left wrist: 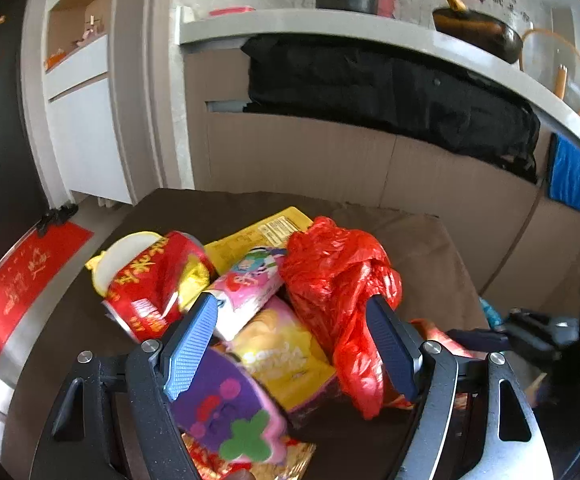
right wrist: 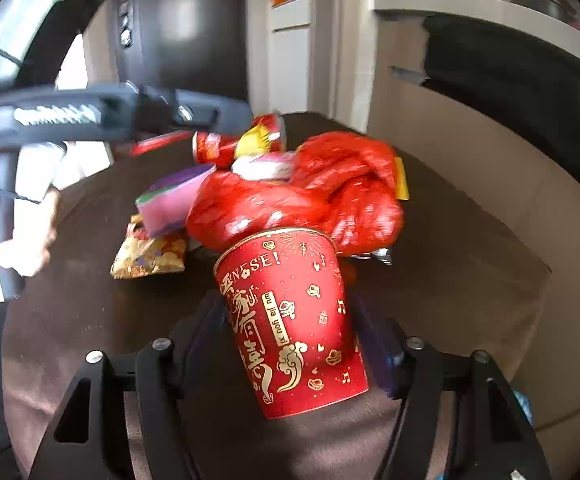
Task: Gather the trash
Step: 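Grasp the red paper cup with the right tool while the left grasps the red bag, then carry cup and bag over the blue bin and open both tools to drop them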
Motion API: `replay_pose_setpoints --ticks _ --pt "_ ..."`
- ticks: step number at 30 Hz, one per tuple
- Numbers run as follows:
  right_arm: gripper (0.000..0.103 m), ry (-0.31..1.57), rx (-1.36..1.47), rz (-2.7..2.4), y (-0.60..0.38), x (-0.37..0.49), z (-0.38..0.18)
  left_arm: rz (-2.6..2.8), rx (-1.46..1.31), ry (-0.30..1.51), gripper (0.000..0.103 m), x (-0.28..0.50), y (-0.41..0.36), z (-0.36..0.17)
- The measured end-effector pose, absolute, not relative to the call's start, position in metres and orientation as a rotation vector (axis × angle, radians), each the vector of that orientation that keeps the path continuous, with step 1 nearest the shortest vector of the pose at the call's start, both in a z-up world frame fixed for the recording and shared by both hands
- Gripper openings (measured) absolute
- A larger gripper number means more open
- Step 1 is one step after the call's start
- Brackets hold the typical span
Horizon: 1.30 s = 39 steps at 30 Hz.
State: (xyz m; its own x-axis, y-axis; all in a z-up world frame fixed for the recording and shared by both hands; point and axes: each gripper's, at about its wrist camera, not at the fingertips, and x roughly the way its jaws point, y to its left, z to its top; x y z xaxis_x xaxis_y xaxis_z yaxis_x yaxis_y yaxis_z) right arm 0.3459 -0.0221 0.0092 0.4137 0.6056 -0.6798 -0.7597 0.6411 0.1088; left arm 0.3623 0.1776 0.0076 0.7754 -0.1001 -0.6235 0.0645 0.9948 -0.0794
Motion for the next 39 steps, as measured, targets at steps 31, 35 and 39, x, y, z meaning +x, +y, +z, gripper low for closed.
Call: replay_pose_setpoints --ticks 31,35,39 --pt "0.057 0.614 0.082 0.41 -0.274 0.353 0.075 -0.21 -0.229 0.722 0.03 0.404 -0.006 0.052" --pt "0.058 0.641 0.069 0.29 -0.33 0.376 0.066 -0.369 -0.249 0.798 0.03 0.422 -0.084 0.03" --pt "0.058 0.723 0.182 0.265 -0.374 0.394 0.025 -0.451 -0.267 0.956 0.03 0.458 -0.148 -0.033"
